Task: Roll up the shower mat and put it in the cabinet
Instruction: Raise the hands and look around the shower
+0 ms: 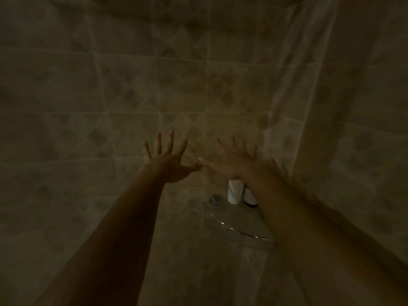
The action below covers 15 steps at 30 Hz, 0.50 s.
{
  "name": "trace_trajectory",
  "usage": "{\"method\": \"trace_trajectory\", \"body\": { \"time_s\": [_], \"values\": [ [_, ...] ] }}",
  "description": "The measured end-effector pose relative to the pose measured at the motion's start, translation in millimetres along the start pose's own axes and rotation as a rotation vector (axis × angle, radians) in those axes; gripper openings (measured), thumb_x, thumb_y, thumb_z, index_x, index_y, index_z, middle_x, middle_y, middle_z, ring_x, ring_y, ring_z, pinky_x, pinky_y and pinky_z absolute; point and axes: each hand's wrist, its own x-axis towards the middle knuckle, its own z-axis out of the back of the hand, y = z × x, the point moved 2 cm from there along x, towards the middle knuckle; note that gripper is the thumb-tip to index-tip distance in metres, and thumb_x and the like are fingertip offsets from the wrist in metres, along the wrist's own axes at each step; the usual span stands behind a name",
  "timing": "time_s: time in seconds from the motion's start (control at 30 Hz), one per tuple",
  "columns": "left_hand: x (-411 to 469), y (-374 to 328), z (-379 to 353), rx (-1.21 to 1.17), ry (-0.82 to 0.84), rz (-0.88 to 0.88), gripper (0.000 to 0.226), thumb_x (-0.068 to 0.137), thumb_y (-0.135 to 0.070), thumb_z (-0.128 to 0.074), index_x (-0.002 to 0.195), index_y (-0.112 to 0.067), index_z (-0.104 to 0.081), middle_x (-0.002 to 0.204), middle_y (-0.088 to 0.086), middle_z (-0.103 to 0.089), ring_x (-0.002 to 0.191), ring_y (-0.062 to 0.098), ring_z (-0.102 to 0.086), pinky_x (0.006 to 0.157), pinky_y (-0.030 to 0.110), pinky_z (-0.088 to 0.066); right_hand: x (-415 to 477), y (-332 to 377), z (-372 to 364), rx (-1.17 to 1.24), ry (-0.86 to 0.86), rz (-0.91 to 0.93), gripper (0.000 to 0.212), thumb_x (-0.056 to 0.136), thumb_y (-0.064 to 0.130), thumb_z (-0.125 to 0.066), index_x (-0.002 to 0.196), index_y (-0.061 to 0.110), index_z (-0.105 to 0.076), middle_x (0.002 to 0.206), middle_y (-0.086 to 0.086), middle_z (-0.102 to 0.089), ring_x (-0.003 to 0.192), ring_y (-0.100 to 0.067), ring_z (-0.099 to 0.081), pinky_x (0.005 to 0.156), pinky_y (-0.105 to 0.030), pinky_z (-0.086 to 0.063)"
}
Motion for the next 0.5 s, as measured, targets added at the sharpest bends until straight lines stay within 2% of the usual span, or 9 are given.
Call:
{"method": "trace_trajectory", "body": {
  "time_s": [0.03, 0.2, 0.23, 0.3, 0.43, 0.5],
  "values": [
    [1, 2, 2, 0.003, 0.009, 0.003, 0.117, 0.046, -0.105, -0.004, 0.147, -0.048, 0.014, 0.157, -0.004, 0.033, 0.141, 0.029, 0.035, 0.108, 0.065, 0.021, 1, 2, 1, -0.007, -0.008, 0.001, 0.115, 0.053, 0.103, -0.014, 0.149, 0.045, 0.008, 0.159, 0.002, 0.027, 0.143, -0.026, 0.031, 0.11, -0.06, 0.021],
    [-34, 74, 16, 0.064, 0.01, 0.28, 0.121, 0.041, -0.106, 0.0, 0.147, -0.048, 0.016, 0.155, -0.002, 0.036, 0.14, 0.03, 0.036, 0.11, 0.067, 0.018, 35, 81, -21, -0.009, 0.053, 0.284, 0.108, 0.06, 0.099, -0.016, 0.15, 0.043, 0.007, 0.16, -0.002, 0.024, 0.144, -0.027, 0.028, 0.11, -0.061, 0.02],
    [-33, 76, 17, 0.071, 0.0, 0.287, 0.121, 0.043, -0.105, 0.0, 0.147, -0.048, 0.015, 0.156, -0.002, 0.034, 0.141, 0.03, 0.035, 0.11, 0.066, 0.018, 34, 82, -21, -0.012, 0.044, 0.28, 0.108, 0.061, 0.098, -0.016, 0.15, 0.043, 0.007, 0.161, -0.002, 0.023, 0.144, -0.028, 0.027, 0.11, -0.061, 0.02],
    [-73, 111, 24, 0.097, -0.005, 0.447, 0.118, 0.046, -0.105, -0.003, 0.148, -0.047, 0.014, 0.157, -0.003, 0.033, 0.142, 0.03, 0.033, 0.11, 0.065, 0.019, 39, 129, -39, -0.008, 0.084, 0.414, 0.109, 0.06, 0.098, -0.017, 0.15, 0.042, 0.006, 0.162, -0.004, 0.019, 0.146, -0.029, 0.023, 0.109, -0.062, 0.019],
    [-128, 147, 29, 0.123, 0.015, 0.619, 0.112, 0.056, -0.101, -0.008, 0.149, -0.044, 0.014, 0.157, -0.002, 0.033, 0.142, 0.031, 0.033, 0.11, 0.065, 0.018, 29, 179, -66, -0.022, 0.105, 0.546, 0.108, 0.058, 0.099, -0.012, 0.149, 0.043, 0.006, 0.162, -0.006, 0.017, 0.147, -0.032, 0.018, 0.109, -0.064, 0.017],
    [-188, 178, 38, 0.147, 0.023, 0.781, 0.11, 0.059, -0.099, -0.009, 0.15, -0.042, 0.016, 0.155, -0.001, 0.035, 0.141, 0.032, 0.035, 0.11, 0.066, 0.019, 7, 237, -87, 0.002, 0.166, 0.676, 0.111, 0.055, 0.099, -0.012, 0.149, 0.044, 0.005, 0.162, -0.006, 0.017, 0.147, -0.032, 0.017, 0.107, -0.064, 0.018]
  ]
}}
